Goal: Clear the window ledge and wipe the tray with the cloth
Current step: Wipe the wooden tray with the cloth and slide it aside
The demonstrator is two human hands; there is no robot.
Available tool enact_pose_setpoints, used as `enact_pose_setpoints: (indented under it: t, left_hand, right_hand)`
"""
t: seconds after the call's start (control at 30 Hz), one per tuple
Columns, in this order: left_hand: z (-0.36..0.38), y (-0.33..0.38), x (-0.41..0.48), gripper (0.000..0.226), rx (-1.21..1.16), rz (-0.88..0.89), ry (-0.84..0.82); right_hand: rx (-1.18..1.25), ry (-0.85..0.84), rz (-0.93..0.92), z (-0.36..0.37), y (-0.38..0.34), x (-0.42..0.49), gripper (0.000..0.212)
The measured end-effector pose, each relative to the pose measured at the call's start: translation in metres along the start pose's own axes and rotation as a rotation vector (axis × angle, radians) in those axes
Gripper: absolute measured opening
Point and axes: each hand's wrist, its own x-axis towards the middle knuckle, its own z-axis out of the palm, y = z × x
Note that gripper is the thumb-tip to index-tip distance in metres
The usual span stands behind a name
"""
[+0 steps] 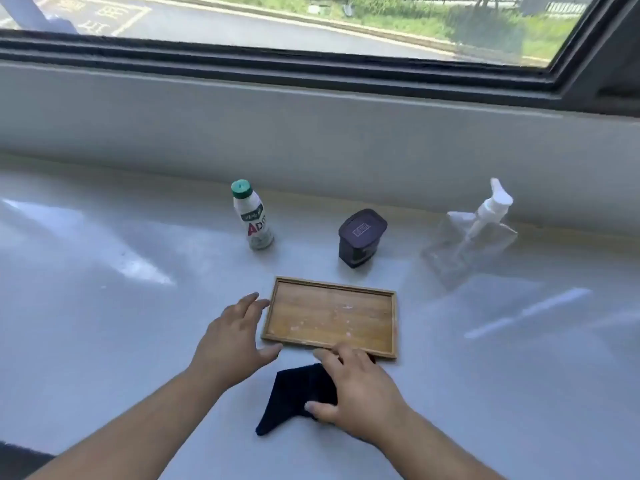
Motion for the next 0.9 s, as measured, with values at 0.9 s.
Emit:
enact_pose_setpoints:
  t: [0.9]
  left_hand:
    - [0.085, -0.046, 0.092, 0.134, -0.195, 0.332, 0.161]
  right_hand:
    - [-0.013, 0.368, 0.109, 0.013, 0.008, 0.099, 0.027]
